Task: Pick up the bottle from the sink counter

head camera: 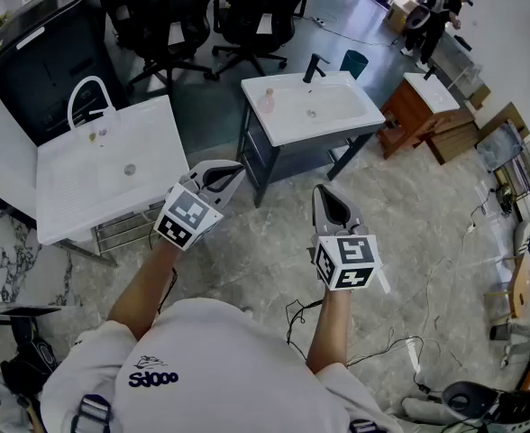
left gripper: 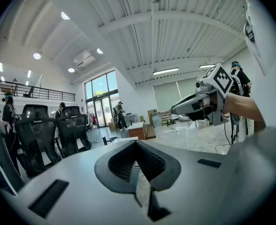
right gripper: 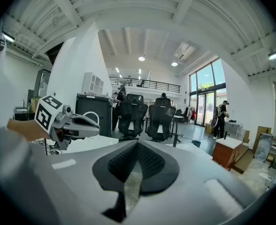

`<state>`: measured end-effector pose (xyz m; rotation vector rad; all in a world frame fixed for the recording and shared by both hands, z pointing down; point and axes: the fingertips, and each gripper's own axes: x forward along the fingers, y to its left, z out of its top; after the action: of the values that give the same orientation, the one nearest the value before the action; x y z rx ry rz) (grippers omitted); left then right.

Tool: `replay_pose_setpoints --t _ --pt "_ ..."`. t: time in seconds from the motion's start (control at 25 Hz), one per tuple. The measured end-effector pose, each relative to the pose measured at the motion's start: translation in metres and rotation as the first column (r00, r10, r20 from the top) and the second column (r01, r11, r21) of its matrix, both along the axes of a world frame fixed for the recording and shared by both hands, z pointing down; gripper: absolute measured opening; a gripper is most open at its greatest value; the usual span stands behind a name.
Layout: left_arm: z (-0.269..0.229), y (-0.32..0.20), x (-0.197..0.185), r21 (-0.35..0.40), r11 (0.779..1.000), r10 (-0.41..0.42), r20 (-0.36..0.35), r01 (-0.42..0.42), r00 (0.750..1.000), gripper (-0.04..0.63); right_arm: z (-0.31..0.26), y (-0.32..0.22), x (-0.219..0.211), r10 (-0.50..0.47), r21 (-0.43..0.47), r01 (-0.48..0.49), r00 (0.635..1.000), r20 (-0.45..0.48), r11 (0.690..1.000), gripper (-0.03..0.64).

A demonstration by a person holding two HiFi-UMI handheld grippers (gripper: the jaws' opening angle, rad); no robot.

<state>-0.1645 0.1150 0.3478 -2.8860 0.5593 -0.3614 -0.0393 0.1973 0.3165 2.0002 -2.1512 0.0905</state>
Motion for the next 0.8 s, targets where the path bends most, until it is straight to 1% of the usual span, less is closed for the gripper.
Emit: replay_pose_setpoints --t 0.2,0.44,0.68,0.8 --pt "0.0 0.003 0.007 -0.012 1.0 -0.007 0.005 0.007 1.0 0.005 -0.002 0.002 0.009 -0.005 0.009 0.005 1.0 -0.016 1.0 0.009" --pt "0.003 0.007 0.017 -0.027 0.999 -0.034 0.007 0.035 0.999 0.005 0.002 0.007 0.025 -0.026 0.018 0.026 0.999 0.019 1.0 0.009" --pt "0.01 0.024 0.031 -0.041 0.996 -0.075 0.006 0.075 0.997 0.005 0.016 0.022 0.045 -0.065 0.004 0.064 0.997 0.049 0.998 0.01" --pt "0.013 0.029 0.034 -0.054 0.994 -0.1 0.002 0.1 0.995 0.005 0.023 0.027 0.052 -0.08 -0.013 0.08 0.996 0.037 0.997 0.011"
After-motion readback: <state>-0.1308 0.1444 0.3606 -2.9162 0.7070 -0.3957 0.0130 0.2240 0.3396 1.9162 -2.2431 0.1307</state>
